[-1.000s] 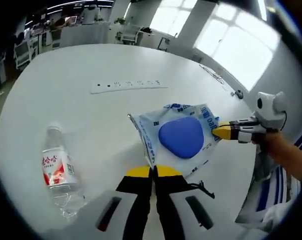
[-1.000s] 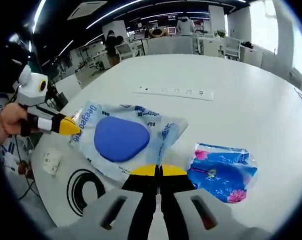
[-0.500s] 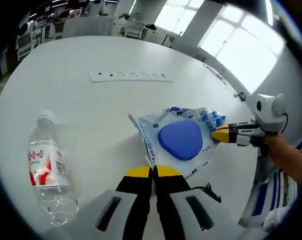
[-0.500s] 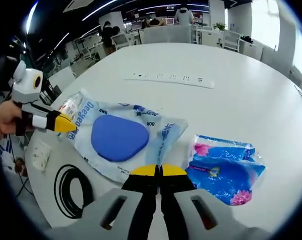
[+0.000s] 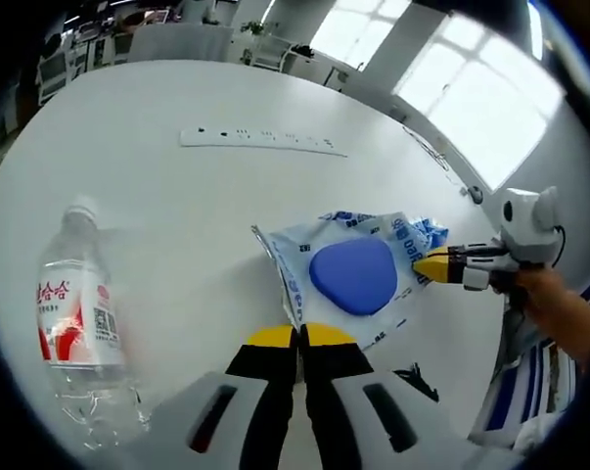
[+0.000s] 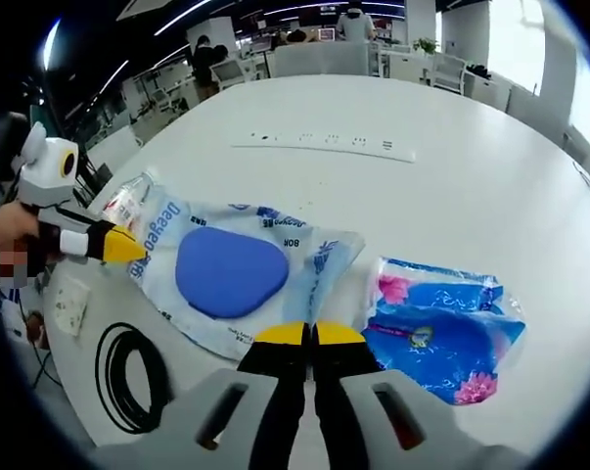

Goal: Arrange the tabletop items into an orderly group along one side of the table until the central work area is clear of visible clutter.

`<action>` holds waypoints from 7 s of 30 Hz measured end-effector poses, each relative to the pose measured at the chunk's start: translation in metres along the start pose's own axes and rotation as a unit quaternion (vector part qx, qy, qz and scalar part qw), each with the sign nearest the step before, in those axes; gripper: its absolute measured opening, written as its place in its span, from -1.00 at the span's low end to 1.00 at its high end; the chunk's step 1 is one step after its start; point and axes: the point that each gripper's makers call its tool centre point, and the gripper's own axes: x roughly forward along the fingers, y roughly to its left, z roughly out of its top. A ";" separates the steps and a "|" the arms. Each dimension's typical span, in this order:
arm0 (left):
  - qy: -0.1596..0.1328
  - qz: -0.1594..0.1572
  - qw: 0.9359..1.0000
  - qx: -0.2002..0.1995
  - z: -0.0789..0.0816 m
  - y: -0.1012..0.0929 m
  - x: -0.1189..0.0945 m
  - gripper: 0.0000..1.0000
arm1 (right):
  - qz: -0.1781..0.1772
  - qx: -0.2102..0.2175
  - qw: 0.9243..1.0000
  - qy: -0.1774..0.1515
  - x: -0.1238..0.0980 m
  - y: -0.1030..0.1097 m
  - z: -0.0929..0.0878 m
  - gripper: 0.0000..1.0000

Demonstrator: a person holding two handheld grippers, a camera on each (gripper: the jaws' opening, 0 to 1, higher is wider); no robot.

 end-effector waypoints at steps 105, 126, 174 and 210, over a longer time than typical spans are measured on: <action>-0.073 0.036 0.985 0.151 0.011 -0.052 -0.120 0.36 | 0.102 -0.057 0.988 -0.106 -0.123 0.071 0.022 0.13; -0.059 0.040 0.987 0.143 -0.035 -0.065 -0.130 0.31 | 0.137 -0.082 0.984 -0.078 -0.117 0.103 -0.004 0.08; 0.000 0.042 0.996 0.081 -0.101 -0.056 -0.066 -0.15 | 0.184 -0.146 0.972 0.027 -0.023 0.139 -0.047 -0.29; 0.032 0.055 0.998 0.031 -0.122 -0.046 -0.042 -0.84 | 0.163 -0.110 0.979 0.049 -0.011 0.127 -0.059 -0.90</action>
